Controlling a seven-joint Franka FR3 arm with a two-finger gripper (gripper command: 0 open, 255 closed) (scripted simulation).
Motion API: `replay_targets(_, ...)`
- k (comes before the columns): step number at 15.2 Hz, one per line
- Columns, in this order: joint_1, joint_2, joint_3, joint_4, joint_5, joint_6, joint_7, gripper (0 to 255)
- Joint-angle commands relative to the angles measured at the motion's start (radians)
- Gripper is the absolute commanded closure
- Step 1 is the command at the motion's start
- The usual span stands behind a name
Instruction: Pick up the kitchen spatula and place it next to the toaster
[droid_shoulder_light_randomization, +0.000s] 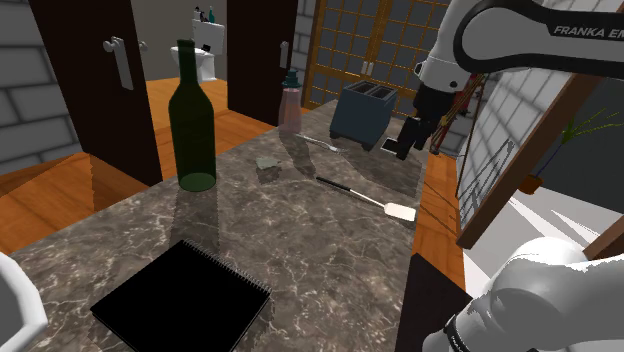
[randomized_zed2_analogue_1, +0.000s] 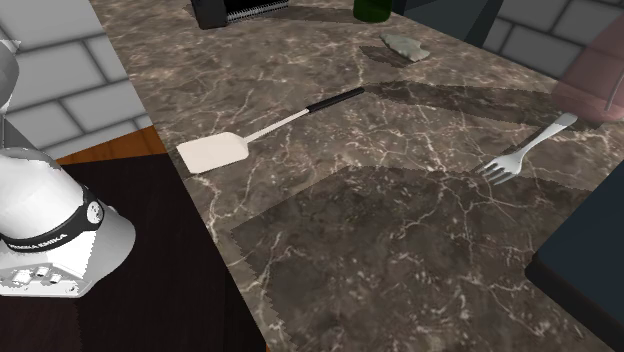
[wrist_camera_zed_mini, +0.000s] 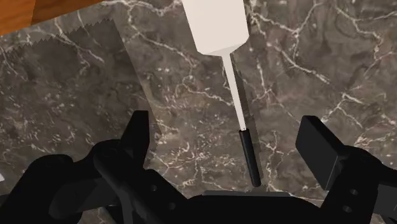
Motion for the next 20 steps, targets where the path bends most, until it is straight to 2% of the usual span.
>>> replay_targets(1, 0.0, 0.0, 0.0, 0.0, 0.0, 0.0, 0.0, 0)
replay_targets(11, 0.121, 0.177, -0.053, -0.169, 0.038, 0.379, -0.24, 0)
replay_targets(20, 0.123, 0.224, -0.057, -0.239, 0.038, 0.496, -0.242, 0)
